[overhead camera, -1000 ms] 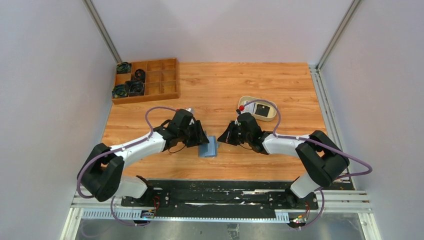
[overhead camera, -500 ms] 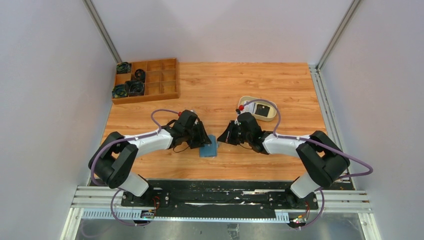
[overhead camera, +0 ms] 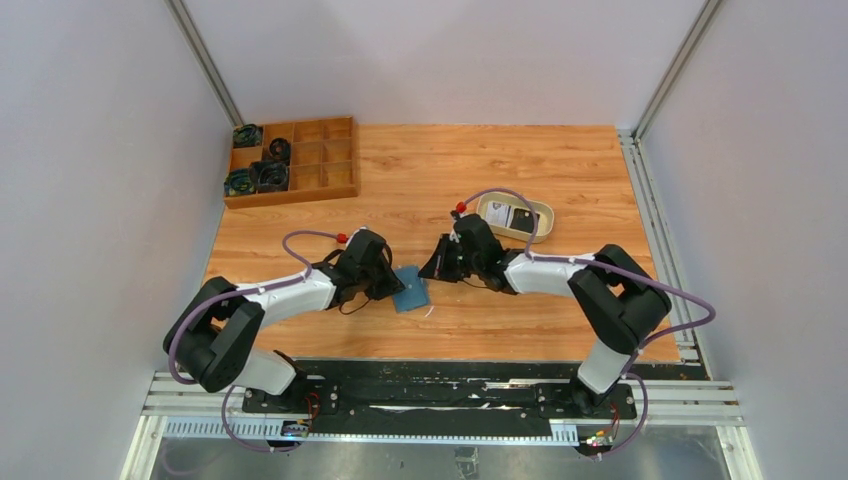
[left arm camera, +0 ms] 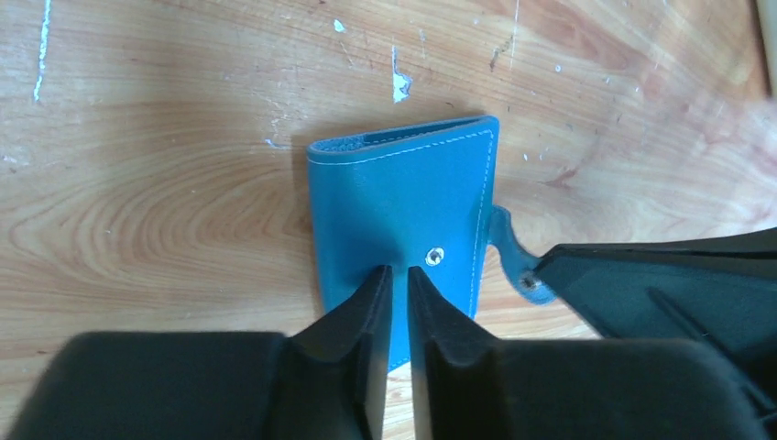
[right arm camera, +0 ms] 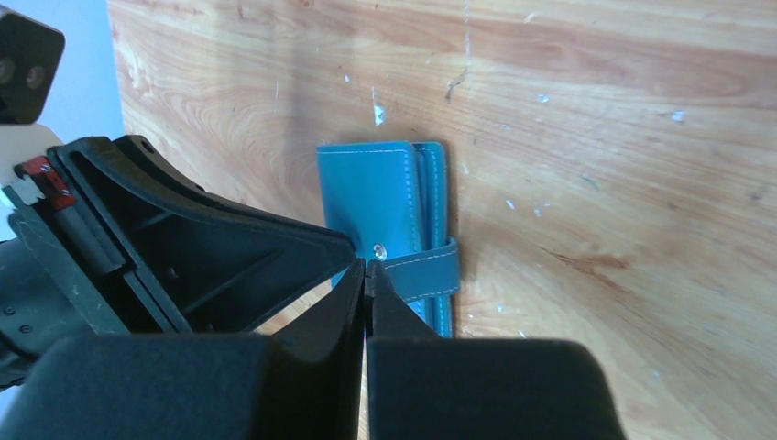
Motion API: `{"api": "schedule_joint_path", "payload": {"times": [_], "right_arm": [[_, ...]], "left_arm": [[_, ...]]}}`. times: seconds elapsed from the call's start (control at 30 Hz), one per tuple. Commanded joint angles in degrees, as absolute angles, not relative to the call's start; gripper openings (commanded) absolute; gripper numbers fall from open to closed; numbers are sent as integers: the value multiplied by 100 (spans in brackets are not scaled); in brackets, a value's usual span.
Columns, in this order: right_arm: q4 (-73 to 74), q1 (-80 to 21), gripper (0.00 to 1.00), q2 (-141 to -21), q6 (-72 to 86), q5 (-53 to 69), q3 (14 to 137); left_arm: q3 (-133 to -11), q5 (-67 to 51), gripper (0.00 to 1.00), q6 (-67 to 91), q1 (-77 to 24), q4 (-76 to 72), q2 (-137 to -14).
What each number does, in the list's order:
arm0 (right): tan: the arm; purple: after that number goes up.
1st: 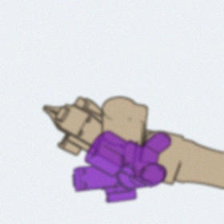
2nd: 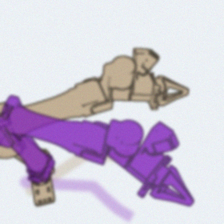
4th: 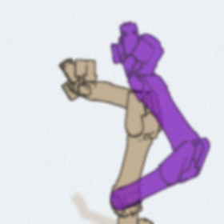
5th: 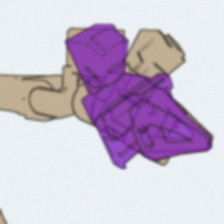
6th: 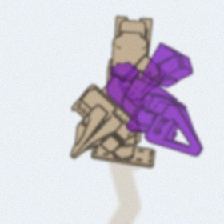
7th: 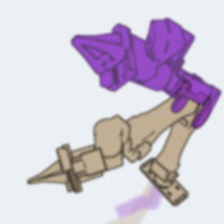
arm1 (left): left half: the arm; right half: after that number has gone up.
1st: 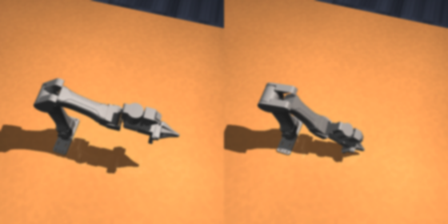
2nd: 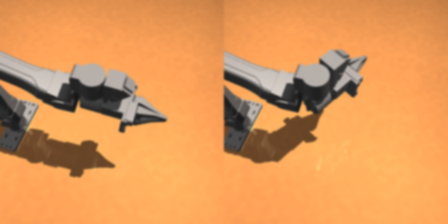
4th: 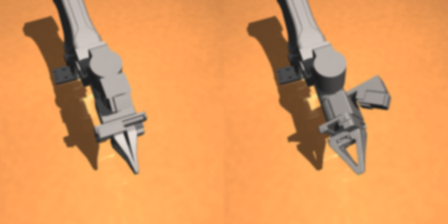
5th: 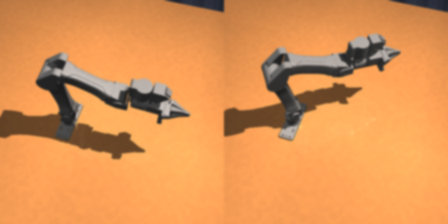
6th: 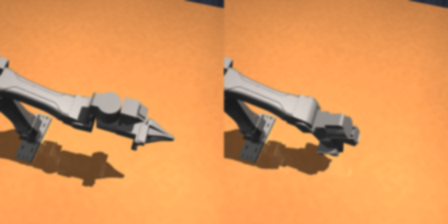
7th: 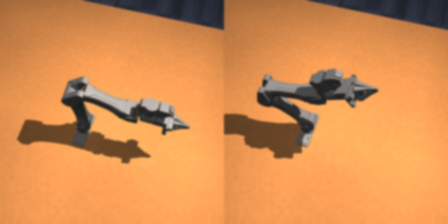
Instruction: Take the credit cards out of the card holder
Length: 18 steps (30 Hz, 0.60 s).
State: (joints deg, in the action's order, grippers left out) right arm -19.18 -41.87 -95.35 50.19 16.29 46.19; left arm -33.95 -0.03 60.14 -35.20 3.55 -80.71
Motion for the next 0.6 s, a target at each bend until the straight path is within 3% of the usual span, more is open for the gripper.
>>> {"api": "schedule_joint_path", "payload": {"times": [0.0,0.13,0.57], "right_arm": [[-1781,-4428,0,-9852,5080,1771,4988],[-1593,-4529,0,-10053,4980,1798,5288],[-1086,-4666,0,-10544,4759,1810,5706]], "left_arm": [[-3280,282,18,6126,-3489,539,-8075],[-3313,324,0,6066,-3472,659,-8064],[-3308,393,0,6008,-3457,863,-8065]]}}
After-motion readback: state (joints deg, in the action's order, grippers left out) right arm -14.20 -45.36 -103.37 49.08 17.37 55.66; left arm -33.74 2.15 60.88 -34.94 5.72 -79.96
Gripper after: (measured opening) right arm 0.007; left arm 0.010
